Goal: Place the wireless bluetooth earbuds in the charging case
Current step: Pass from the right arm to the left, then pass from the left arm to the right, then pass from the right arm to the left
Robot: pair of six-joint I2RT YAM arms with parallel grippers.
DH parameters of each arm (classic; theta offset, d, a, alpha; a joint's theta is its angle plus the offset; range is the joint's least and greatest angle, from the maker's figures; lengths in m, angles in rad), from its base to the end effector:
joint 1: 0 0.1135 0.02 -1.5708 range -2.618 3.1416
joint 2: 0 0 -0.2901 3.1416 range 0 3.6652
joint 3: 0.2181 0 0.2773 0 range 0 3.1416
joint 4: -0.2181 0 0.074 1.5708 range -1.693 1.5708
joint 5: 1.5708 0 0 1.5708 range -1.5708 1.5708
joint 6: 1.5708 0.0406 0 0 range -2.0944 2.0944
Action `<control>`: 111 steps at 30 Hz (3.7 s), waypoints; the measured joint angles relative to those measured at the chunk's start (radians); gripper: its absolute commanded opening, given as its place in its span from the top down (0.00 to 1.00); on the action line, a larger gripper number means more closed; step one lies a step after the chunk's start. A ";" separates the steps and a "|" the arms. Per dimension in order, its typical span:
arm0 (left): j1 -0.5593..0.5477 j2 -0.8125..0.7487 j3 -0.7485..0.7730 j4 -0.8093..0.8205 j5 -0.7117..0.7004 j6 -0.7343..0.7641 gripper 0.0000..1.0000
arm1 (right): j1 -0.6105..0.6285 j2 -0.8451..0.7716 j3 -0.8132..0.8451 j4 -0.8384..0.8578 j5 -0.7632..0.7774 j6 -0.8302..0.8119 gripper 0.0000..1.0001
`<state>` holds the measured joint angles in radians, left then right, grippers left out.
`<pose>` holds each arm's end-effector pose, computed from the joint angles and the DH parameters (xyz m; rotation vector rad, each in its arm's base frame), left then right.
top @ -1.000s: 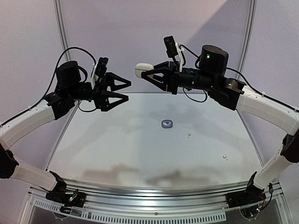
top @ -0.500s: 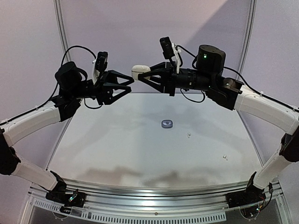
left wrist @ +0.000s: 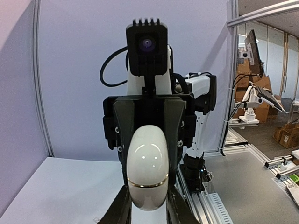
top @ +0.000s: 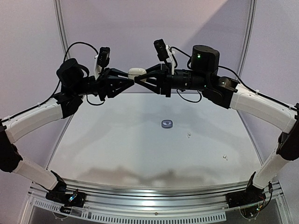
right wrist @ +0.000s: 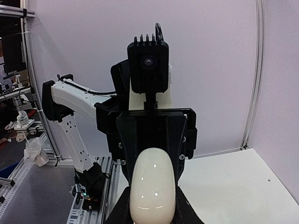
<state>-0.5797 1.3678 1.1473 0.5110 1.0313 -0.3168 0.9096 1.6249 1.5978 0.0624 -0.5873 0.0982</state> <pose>0.2568 -0.2097 0.4241 1.1123 1.1199 -1.3725 0.2375 0.3419 0.4596 -1.0944 1.2751 1.2267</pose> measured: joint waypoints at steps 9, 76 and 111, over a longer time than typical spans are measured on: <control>0.000 0.003 0.007 0.001 0.001 0.005 0.89 | 0.002 0.002 0.014 -0.018 0.000 -0.014 1.00; -0.011 -0.045 -0.019 -0.126 -0.018 0.191 0.69 | 0.014 0.004 0.062 -0.180 -0.018 -0.077 1.00; -0.014 -0.031 -0.019 -0.066 -0.018 0.132 1.00 | 0.021 0.005 0.058 -0.132 -0.002 -0.080 1.00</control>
<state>-0.5938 1.3369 1.1286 0.4450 1.0134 -0.1848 0.9310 1.6302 1.6558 -0.0692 -0.5888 0.0177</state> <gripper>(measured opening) 0.226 0.202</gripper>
